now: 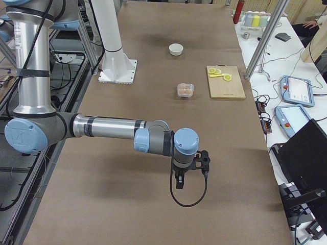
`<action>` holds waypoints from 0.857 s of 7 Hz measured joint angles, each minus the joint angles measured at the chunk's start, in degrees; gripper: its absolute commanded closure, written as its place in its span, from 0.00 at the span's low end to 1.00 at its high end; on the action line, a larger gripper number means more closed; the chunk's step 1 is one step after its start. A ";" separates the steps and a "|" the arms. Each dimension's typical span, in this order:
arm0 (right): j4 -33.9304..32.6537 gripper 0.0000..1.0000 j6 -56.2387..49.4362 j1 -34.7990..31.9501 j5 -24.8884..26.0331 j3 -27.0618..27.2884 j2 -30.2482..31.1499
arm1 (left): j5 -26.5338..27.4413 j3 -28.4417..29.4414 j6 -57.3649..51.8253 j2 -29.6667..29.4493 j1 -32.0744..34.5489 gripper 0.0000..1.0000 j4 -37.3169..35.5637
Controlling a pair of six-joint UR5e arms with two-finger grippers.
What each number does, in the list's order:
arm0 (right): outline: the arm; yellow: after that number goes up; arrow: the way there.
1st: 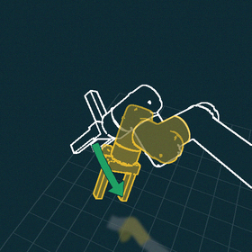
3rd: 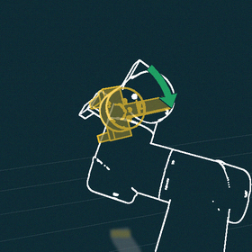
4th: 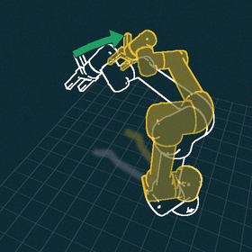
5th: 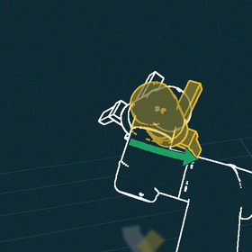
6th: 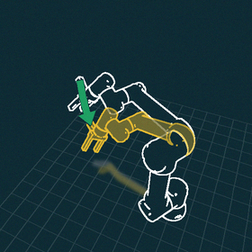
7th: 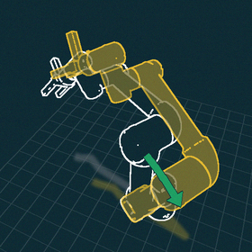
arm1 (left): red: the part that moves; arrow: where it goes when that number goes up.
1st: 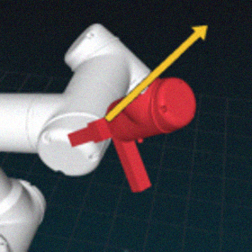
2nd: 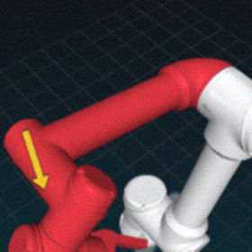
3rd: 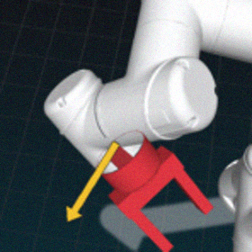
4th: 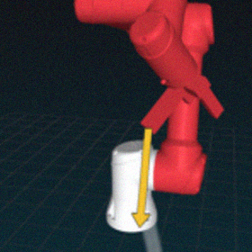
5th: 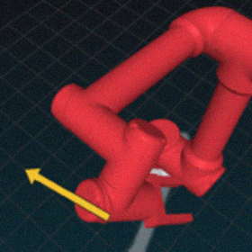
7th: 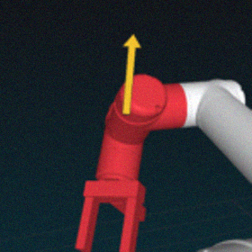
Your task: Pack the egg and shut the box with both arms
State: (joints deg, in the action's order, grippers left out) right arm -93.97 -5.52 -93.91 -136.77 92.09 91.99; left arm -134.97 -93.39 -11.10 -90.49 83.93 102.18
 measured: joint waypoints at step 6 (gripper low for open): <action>-4.32 0.34 0.34 2.84 -19.51 2.37 -2.11 | -0.05 -0.15 0.10 0.05 0.21 0.03 0.02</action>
State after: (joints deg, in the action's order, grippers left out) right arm -98.29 -5.18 -91.07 -156.28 94.46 89.88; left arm -135.02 -93.54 -11.00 -90.44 84.14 102.20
